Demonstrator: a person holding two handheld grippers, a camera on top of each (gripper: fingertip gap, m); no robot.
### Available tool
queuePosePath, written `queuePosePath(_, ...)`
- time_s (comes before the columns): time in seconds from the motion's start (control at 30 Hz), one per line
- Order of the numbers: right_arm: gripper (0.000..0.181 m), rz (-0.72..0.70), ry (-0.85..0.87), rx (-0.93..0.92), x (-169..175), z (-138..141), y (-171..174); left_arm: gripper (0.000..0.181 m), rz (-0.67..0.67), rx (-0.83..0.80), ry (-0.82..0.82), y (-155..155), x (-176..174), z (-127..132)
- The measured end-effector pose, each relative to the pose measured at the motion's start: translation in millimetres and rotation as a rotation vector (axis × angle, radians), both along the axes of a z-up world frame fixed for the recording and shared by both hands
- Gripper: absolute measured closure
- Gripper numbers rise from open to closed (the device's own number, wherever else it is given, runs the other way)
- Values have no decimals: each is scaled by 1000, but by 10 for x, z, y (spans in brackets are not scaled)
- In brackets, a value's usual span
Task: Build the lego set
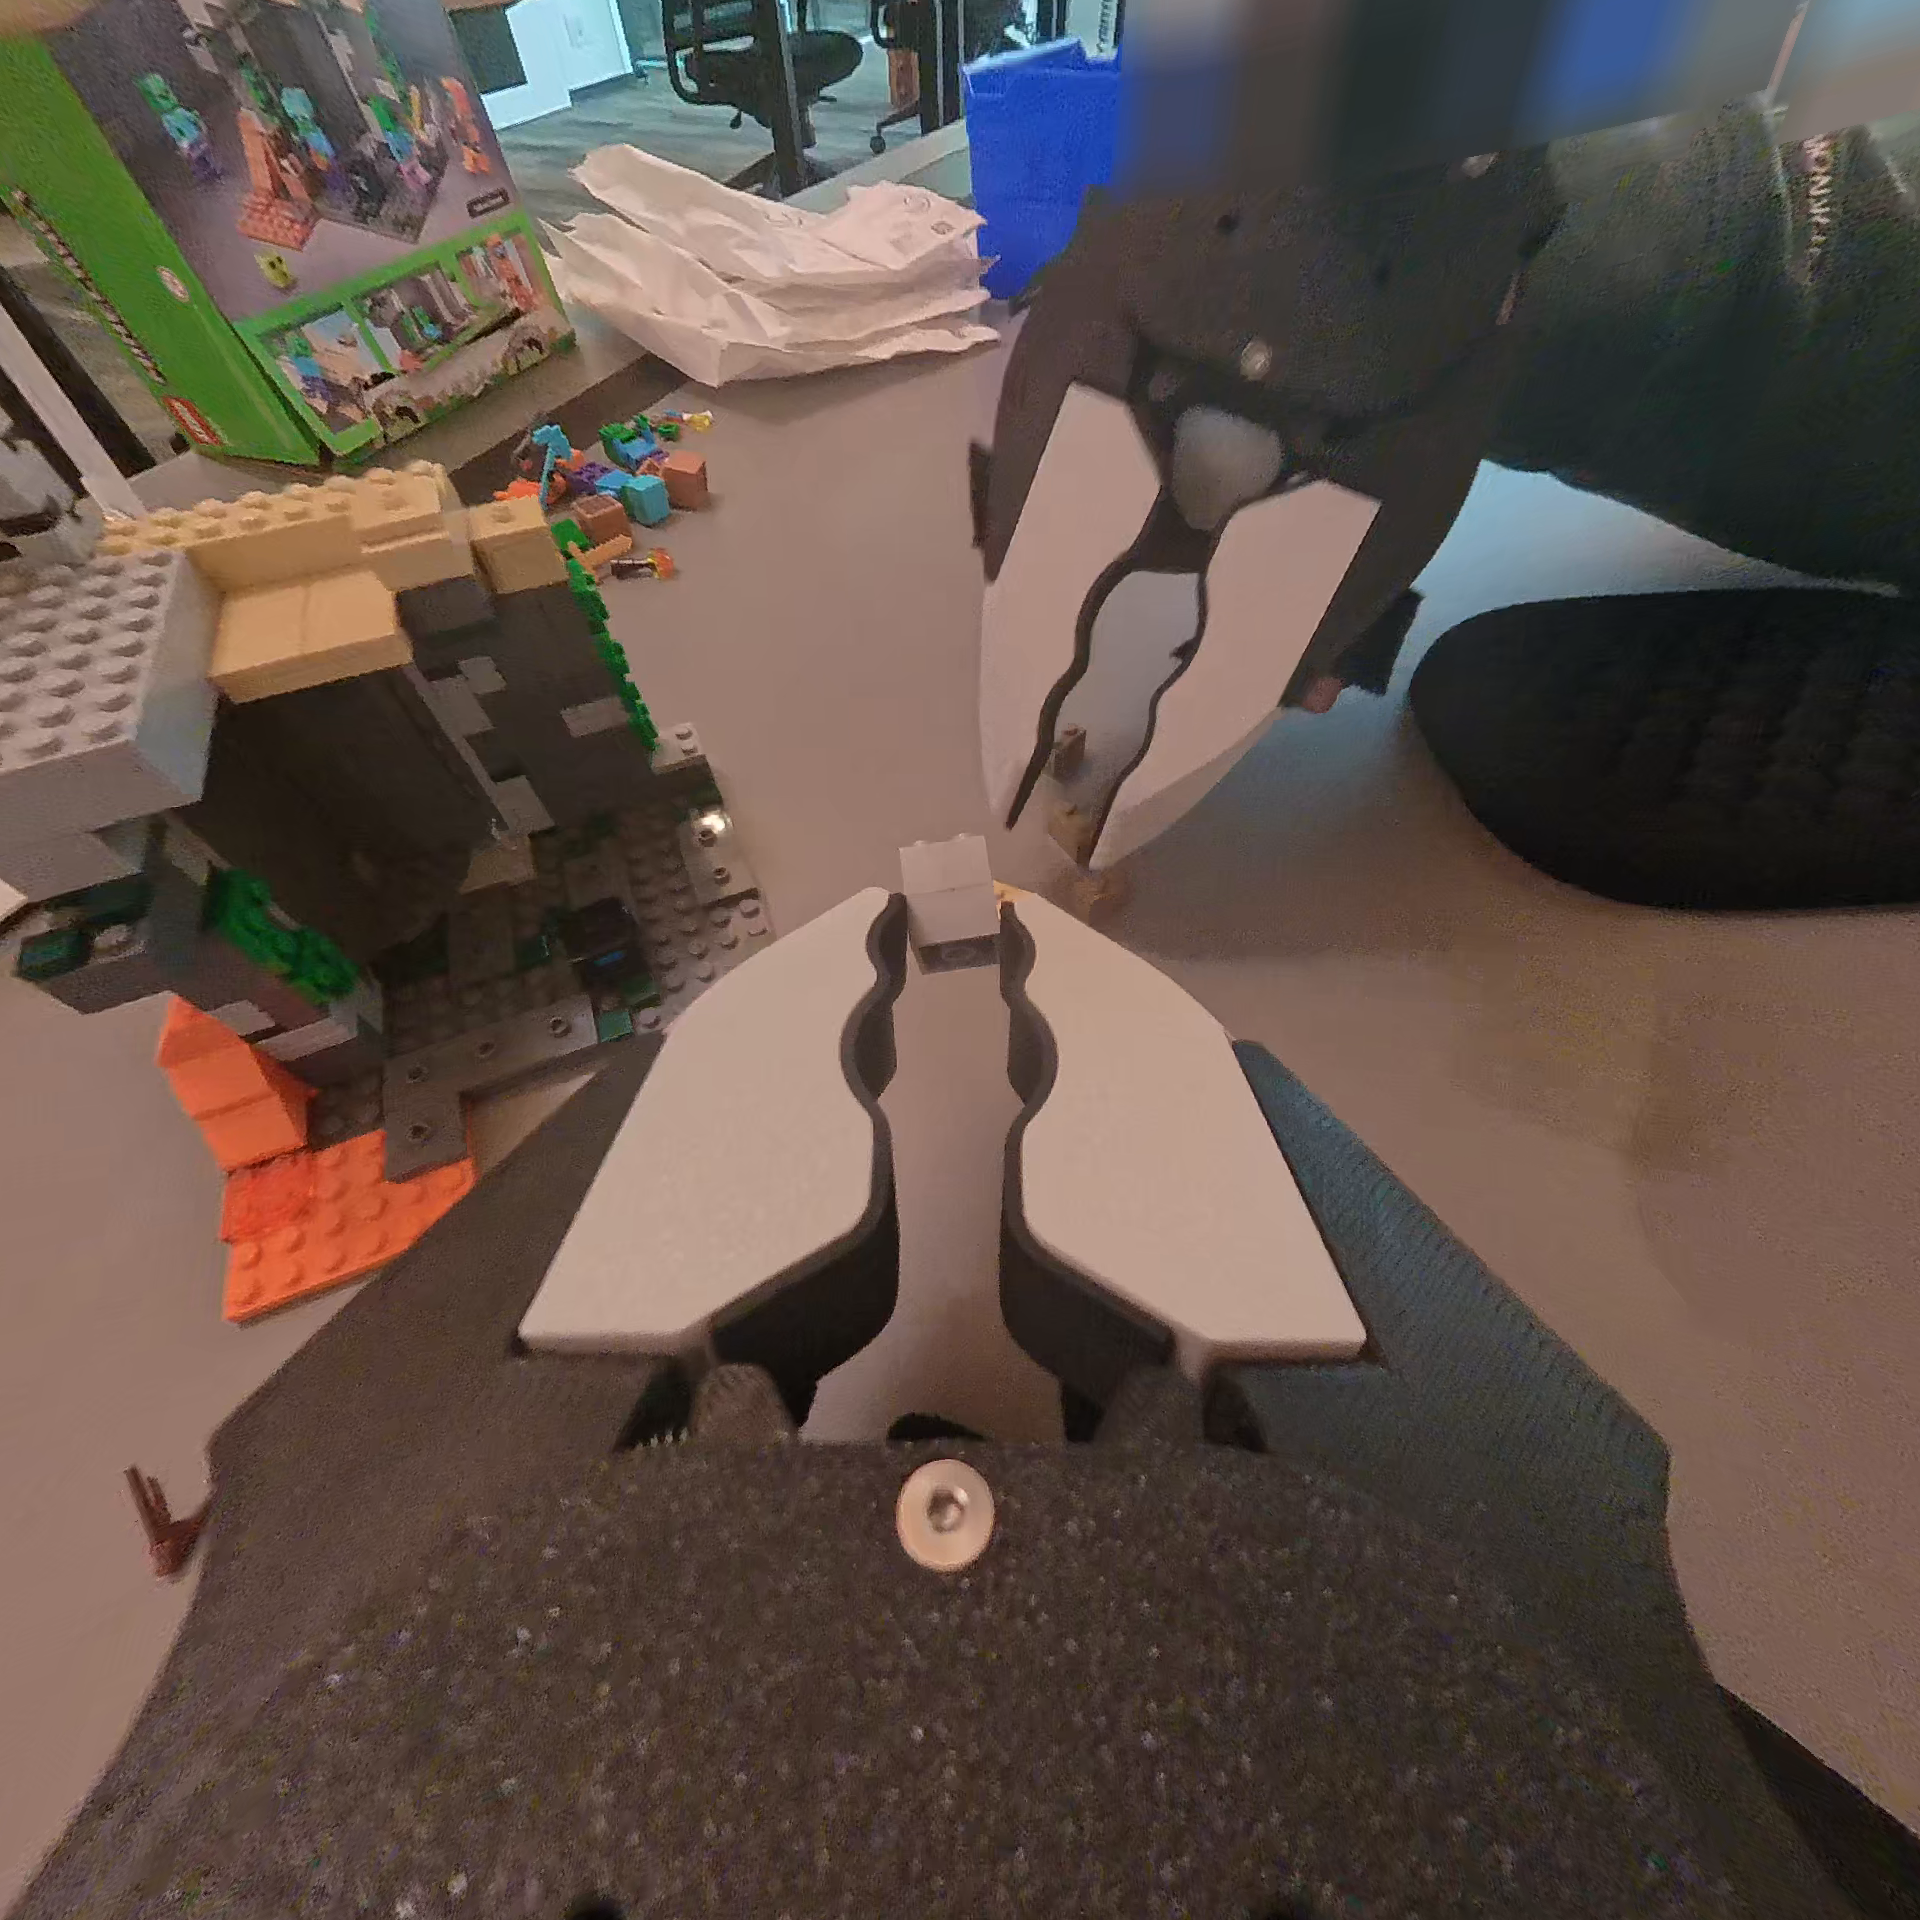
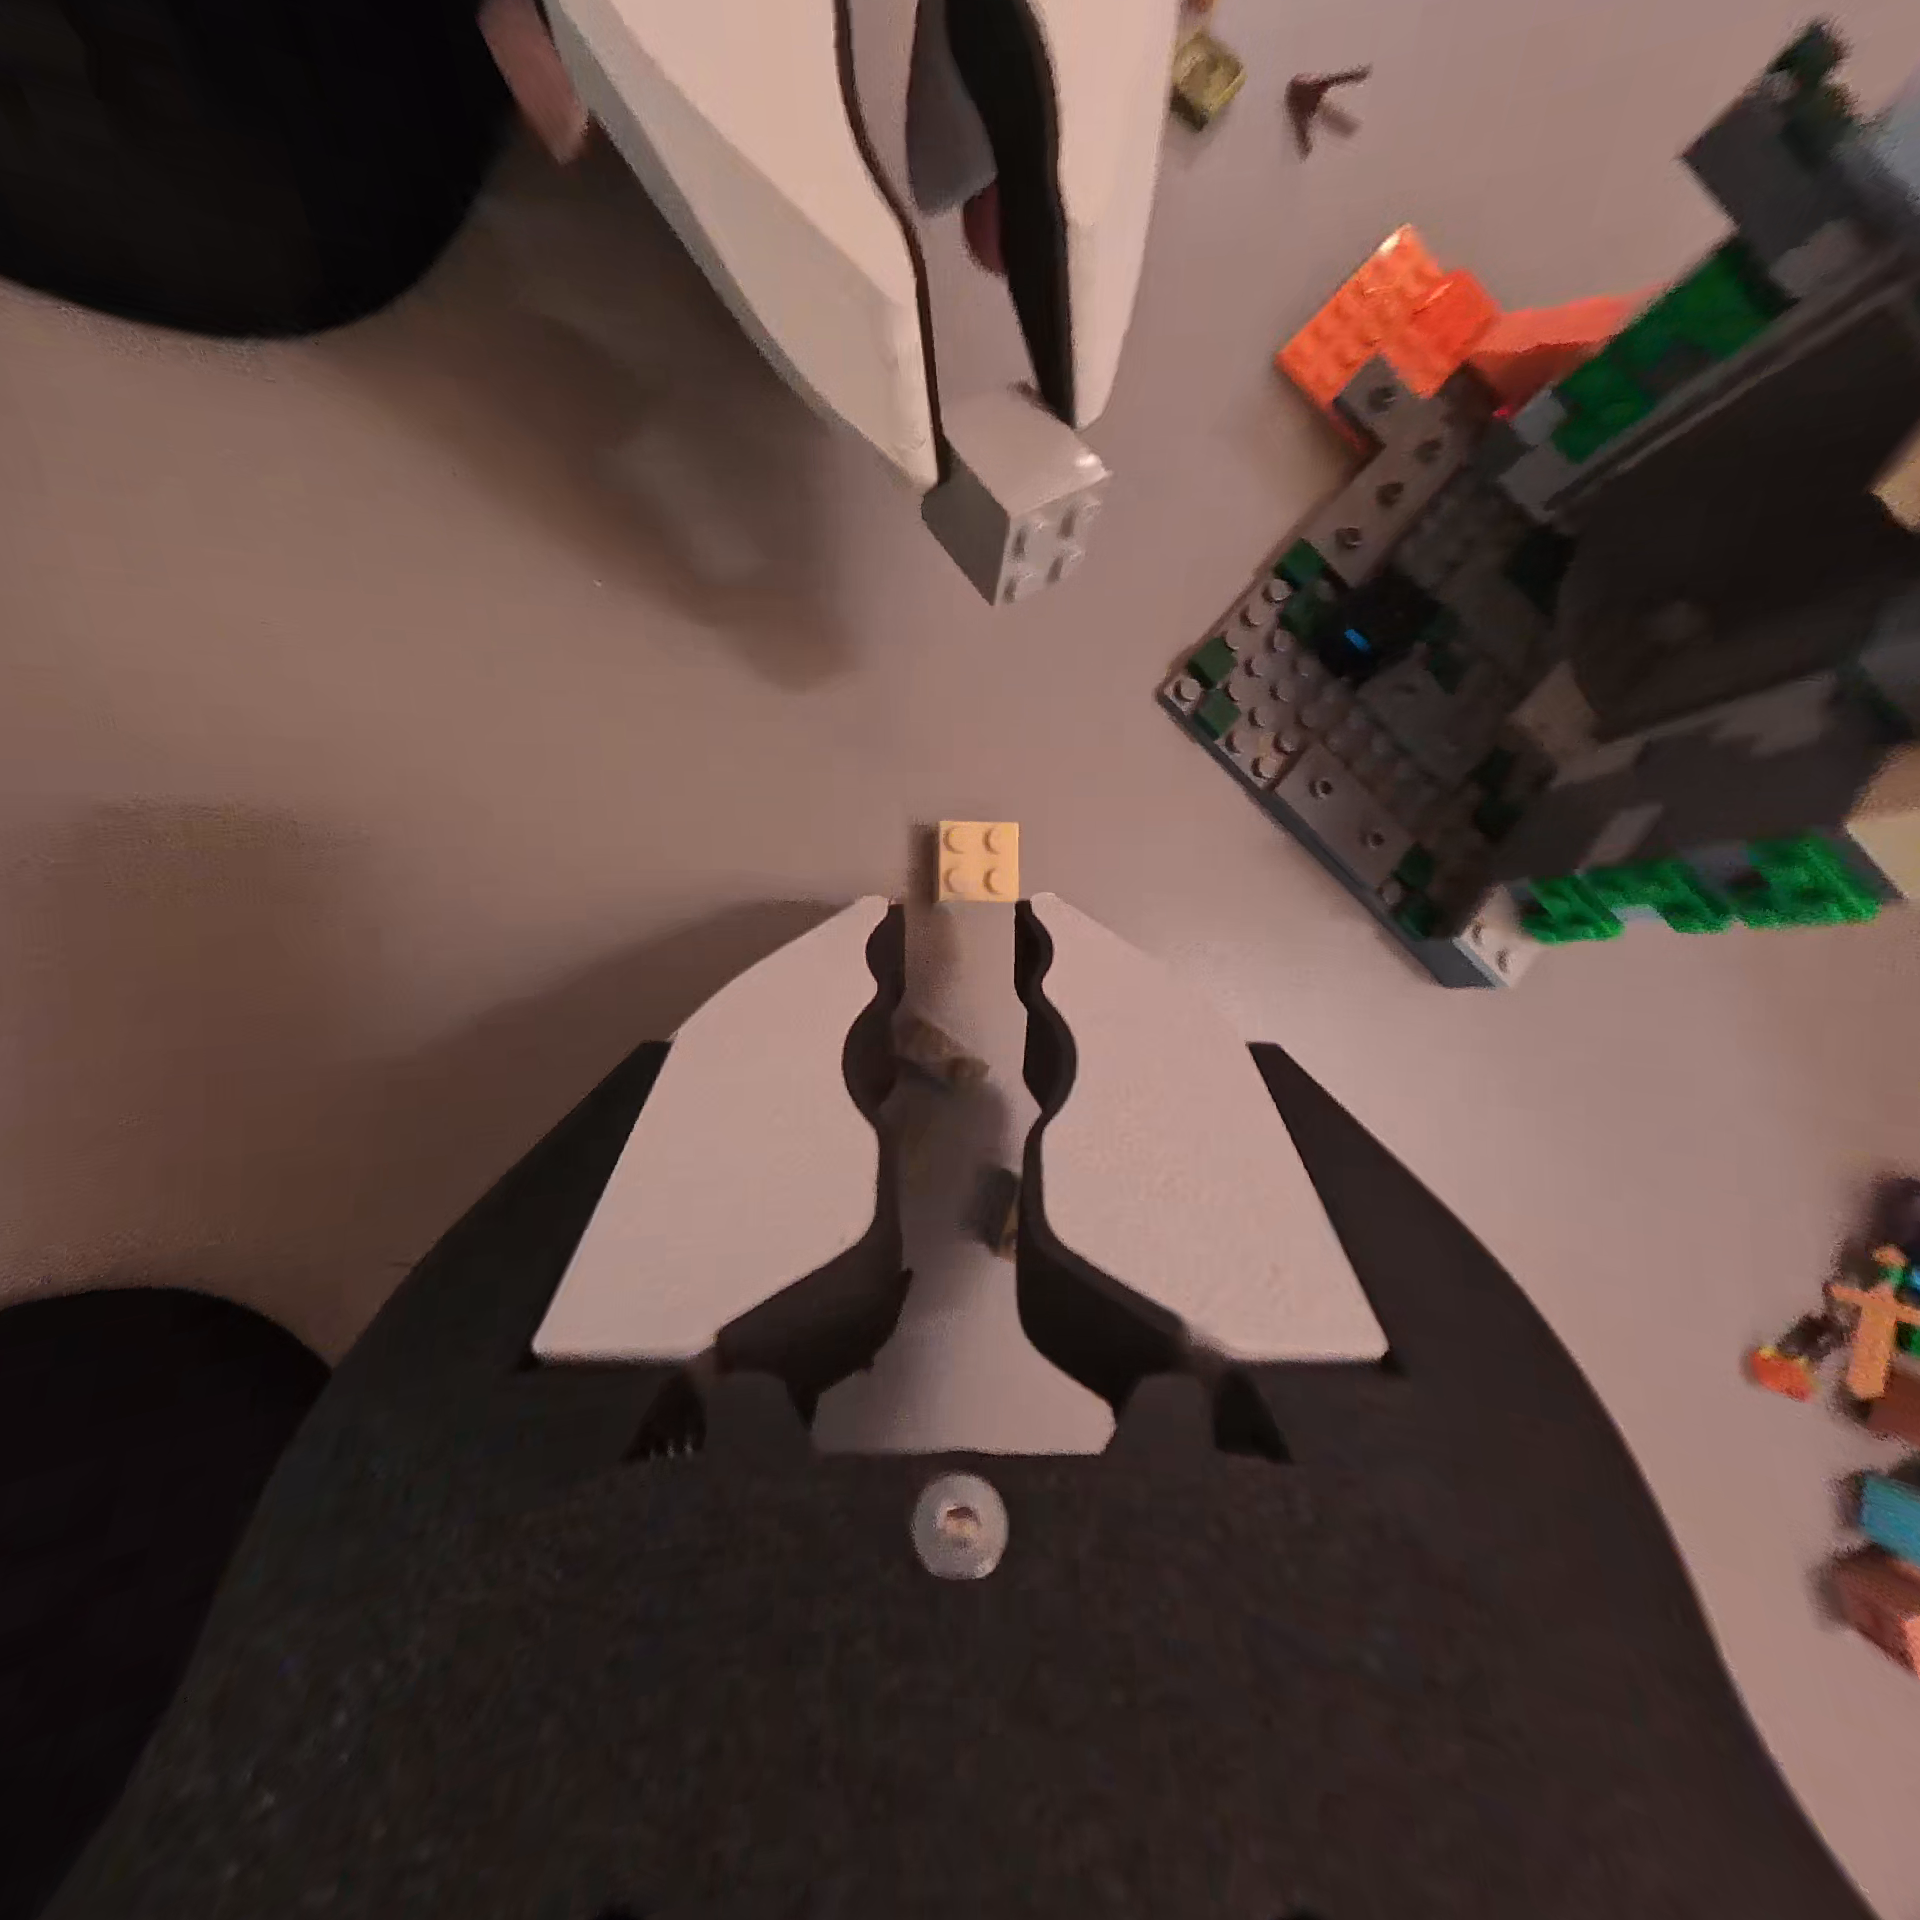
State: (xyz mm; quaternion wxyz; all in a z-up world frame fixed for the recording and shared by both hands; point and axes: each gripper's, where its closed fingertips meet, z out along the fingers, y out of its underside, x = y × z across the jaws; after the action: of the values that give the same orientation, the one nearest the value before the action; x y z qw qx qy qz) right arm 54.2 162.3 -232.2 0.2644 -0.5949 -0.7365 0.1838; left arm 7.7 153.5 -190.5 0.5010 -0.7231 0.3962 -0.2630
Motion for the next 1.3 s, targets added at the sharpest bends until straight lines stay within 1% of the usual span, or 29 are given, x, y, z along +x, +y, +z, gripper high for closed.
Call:
queuePosePath(0.1,162,46,-118,-8,-74,-109,34,165,14,31,-5,33,-70,57)
queuePosePath(0.2,164,82,-183,-41,-151,-180,3,165,40,50,3,84,-181,66)
queuePosePath(0.27,165,120,-200,-40,-208,-176,-81,165,44,49,-5,96,-239,53)
queuePosePath(0.37,164,180,-185,-15,-304,-137,-301,165,18,29,-33,60,-272,46)
queuePosePath(0.47,162,190,-180,-10,-332,-178,-461,165,-31,18,-76,-13,-241,81)
queuePosePath(0.5,155,178,-171,-5,-336,-193,-469,165,-41,18,-79,-30,-230,85)
queuePosePath(0.53,150,158,-147,-14,-342,-178,-468,165,-51,20,-80,-48,-213,87)
queuePosePath(0.6,147,106,-73,-26,-349,-64,-398,165,-79,30,-84,-95,-168,102)
queuePosePath(0.73,148,56,119,-60,-368,317,-279,165,-147,58,-92,-207,-71,142)
queuePosePath(0.83,149,80,242,-97,-426,534,-337,165,-199,66,-113,-295,3,168)
queuePosePath(0.9,150,107,277,-133,-462,576,-429,165,-227,78,-124,-351,46,190)
queuePosePath(0.97,158,121,293,-126,-483,571,-464,165,-233,83,-131,-371,64,205)
queuePosePath(1.0,163,117,289,-118,-479,559,-456,165,-238,85,-122,-377,59,195)
queuePosePath(1.1,164,123,236,-133,-420,527,-459,164,-237,61,-103,-379,74,152)
queuePosePath(1.23,164,133,133,-74,-297,463,-413,161,-211,36,-15,-348,74,22)
queuePosePath(1.3,164,129,84,-47,-215,417,-385,160,-202,-20,48,-352,74,-89)
